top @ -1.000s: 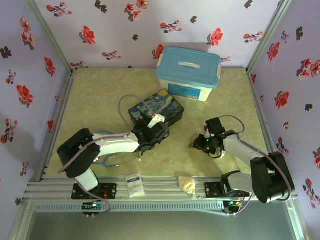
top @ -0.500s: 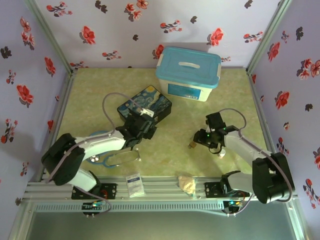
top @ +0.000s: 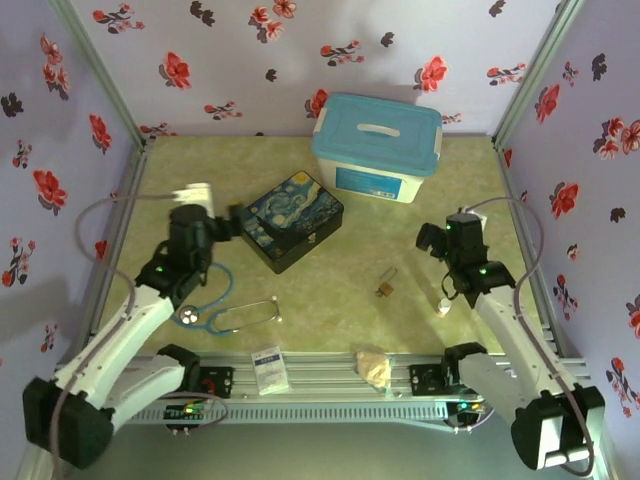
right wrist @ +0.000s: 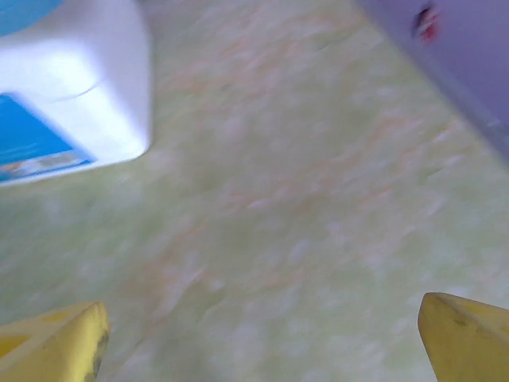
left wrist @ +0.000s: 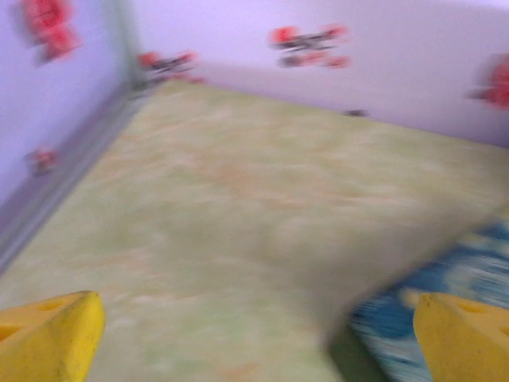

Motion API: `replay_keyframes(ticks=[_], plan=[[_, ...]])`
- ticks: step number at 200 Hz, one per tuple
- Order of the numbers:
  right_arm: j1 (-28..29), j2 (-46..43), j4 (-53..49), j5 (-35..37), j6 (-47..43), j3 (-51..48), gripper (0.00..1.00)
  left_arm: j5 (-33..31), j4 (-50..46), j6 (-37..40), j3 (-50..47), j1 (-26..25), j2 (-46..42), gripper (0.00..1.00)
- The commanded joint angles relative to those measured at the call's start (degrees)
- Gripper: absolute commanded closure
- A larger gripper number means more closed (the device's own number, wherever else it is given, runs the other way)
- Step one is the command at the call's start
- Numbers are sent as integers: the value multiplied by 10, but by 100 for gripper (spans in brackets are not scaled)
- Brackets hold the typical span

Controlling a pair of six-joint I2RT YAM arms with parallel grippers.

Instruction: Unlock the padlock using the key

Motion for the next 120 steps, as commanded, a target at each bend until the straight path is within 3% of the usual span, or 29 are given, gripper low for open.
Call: replay_keyframes(ticks=[1, 25, 43, 60, 78, 107, 120], plan=[[-37, 17, 71, 59, -51, -35, 1, -3, 64, 20, -51, 38, 32, 0], [-53, 17, 230, 8, -77, -111, 1, -31, 110, 90, -67, 45, 94, 0], [-54, 29, 441, 11, -112, -205, 1, -36, 204, 128, -94, 59, 152, 0], [-57, 94, 625, 18, -148, -259, 1, -21, 263, 148, -95, 74, 216, 0], [-67, 166, 678, 0, -155, -249, 1, 16, 309, 143, -91, 91, 257, 0], [-71, 261, 752, -59, -157, -220, 1, 59, 479, 140, -134, 112, 289, 0], [-76, 295, 742, -64, -151, -200, 1, 88, 510, 129, -140, 128, 319, 0]])
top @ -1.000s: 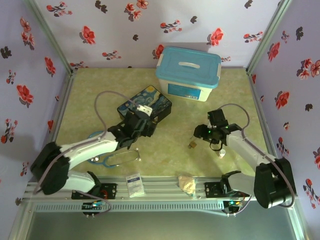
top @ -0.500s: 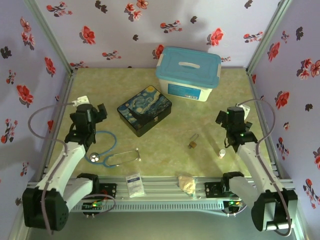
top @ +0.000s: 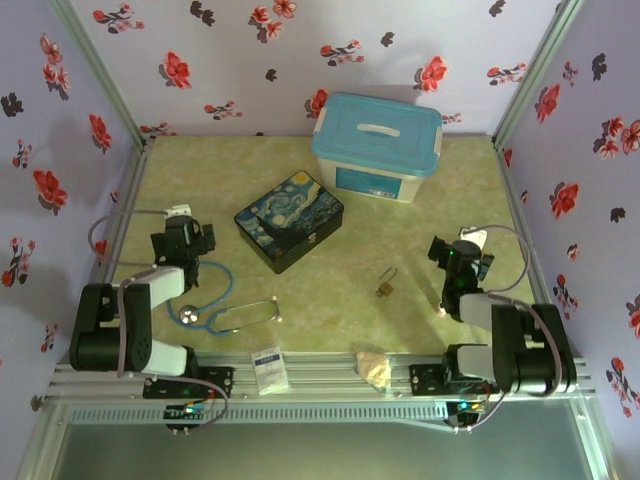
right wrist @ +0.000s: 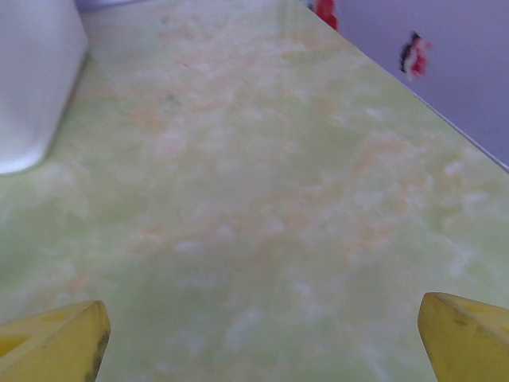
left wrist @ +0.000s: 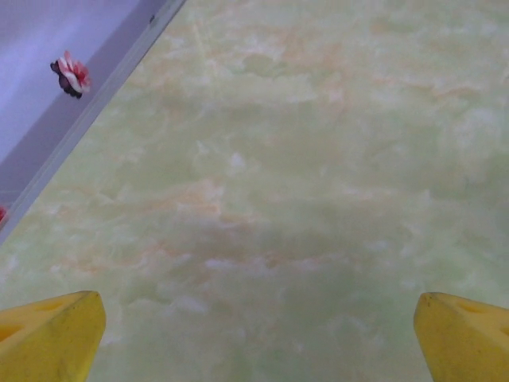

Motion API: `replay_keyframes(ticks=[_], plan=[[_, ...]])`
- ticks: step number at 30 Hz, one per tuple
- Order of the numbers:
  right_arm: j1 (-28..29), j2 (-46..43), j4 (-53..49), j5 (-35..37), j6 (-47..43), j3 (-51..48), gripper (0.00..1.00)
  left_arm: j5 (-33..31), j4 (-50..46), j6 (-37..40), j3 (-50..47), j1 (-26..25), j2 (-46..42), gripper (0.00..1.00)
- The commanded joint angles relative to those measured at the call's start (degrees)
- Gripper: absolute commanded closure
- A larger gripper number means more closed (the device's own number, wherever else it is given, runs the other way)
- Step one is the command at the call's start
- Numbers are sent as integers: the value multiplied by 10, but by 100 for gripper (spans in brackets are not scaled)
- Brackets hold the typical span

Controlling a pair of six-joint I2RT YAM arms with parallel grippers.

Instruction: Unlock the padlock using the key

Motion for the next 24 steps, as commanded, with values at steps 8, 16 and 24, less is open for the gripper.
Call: replay_keyframes(ticks=[8, 16, 24], plan=[[-13, 111, 68, -53, -14, 83, 1, 98, 219, 23, -41, 26, 65, 1], [-11, 121, 83, -79, -34, 86, 1, 105, 207, 27, -35, 23, 65, 0], [-12, 120, 73, -104, -39, 90, 1, 105, 206, 27, -36, 23, 65, 0]])
